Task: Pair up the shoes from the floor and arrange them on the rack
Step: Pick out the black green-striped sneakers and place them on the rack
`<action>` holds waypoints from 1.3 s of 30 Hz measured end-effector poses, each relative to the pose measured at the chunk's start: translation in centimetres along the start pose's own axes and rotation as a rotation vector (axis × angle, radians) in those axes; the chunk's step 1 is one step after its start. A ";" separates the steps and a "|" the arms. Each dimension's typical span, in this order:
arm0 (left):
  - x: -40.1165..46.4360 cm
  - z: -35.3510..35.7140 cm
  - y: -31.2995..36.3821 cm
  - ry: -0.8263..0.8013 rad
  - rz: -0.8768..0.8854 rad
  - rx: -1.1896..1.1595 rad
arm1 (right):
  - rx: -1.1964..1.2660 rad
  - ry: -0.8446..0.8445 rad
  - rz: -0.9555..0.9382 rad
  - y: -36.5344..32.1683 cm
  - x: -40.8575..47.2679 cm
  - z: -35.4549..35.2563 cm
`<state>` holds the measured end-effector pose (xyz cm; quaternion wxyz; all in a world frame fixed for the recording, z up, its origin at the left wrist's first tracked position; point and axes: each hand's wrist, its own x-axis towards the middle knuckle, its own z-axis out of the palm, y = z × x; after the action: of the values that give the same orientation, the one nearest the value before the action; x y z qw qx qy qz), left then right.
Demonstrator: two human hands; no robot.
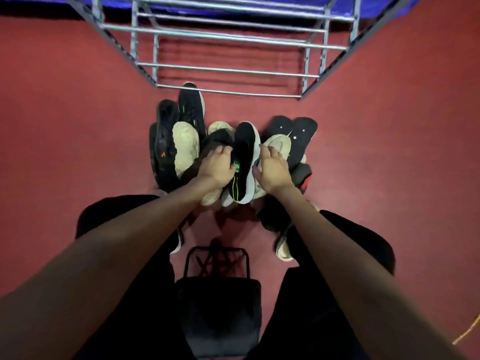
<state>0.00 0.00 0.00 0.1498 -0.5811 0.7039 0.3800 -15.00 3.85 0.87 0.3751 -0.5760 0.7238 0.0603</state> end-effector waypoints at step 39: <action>3.9 5.0 -7.6 0.159 0.109 -0.914 | 0.759 0.493 -0.020 -0.3 11.8 3.8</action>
<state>4.83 0.55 -8.61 -0.1960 -0.5768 0.5033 0.6128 -13.56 -3.61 -8.96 0.3766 -0.4017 0.7570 -0.3519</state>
